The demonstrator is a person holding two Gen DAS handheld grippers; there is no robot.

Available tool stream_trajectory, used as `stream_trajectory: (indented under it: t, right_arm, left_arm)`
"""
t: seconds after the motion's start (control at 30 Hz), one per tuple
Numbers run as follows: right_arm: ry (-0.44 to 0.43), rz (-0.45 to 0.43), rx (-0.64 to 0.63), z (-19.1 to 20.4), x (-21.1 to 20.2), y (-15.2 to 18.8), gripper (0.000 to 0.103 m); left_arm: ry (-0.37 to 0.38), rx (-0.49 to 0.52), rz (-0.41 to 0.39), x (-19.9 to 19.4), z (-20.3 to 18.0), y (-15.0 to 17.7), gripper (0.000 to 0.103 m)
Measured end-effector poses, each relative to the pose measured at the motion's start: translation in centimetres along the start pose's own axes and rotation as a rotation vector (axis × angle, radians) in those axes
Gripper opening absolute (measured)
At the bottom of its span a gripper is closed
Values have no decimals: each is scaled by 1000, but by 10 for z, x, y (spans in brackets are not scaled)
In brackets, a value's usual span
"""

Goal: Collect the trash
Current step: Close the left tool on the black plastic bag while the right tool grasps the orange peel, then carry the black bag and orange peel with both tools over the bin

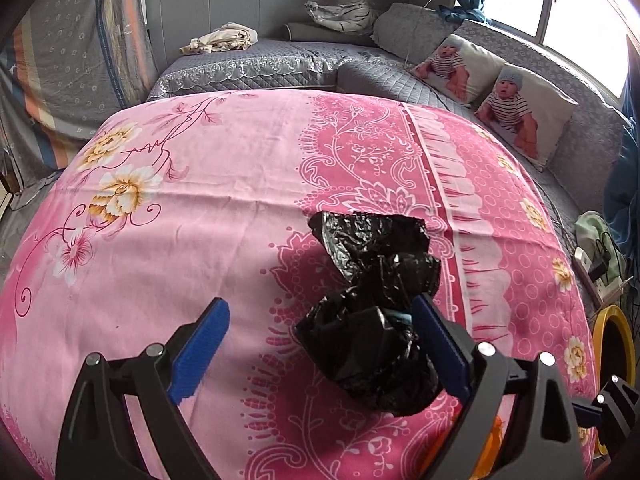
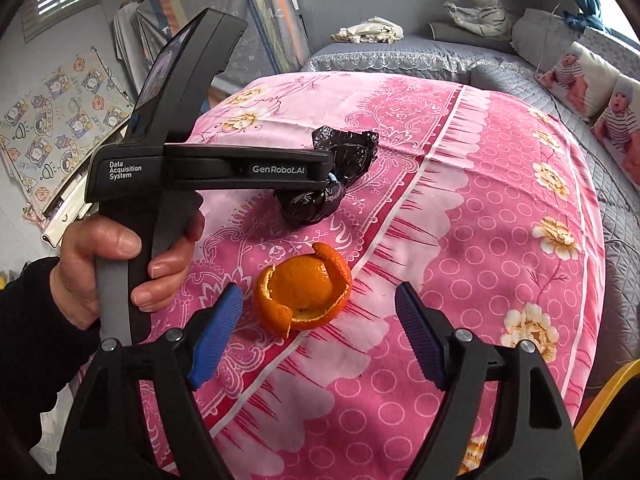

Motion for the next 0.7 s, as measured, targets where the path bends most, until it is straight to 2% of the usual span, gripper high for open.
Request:
stream_trajectory:
  t: [0.17,0.2,0.27,0.33,0.37,0.4,0.43,0.5,0.7]
  right_arm:
    - [28,23,-22,7,18,-2,74]
    - [28,31,-26,9,21,-2,74]
    - [32,43,-35,12,27,-2,73]
    - [21,58,-33,13,34,-3,69]
    - [13,67,-32,14,36,-3,68]
    - [6,73,-28,15,38,-3,64]
    - [1,77,-27,15,40,-3,57]
    - [2,78,-30,16,40,-4,56]
    - [-20,85,-6,11,35,-6,49]
  left_arm:
    - [-1,-4,8,10,4,-4,88]
    - [-6,0,6,11,3,-5,85]
    - [-1,4,7,12,2,-6,76]
    - [9,10,9,14,-1,-6,61]
    - [7,18,8,15,-2,-6,56]
    - [3,25,8,15,-3,-6,46]
    - [4,28,12,16,-4,-6,30]
    - [11,19,17,17,-4,-5,14]
    - [18,-4,-15,7,0,-7,7]
Point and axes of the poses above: each gripper's, at about its wrist camera, not at the fingertips, and x roughly the way its jaws point, z to its left, y to its underside, the point moved 7 cm from there along x, roughly the way its jaws point, and after that the axes turned 14 degrees about y, right-handed, at the moved point
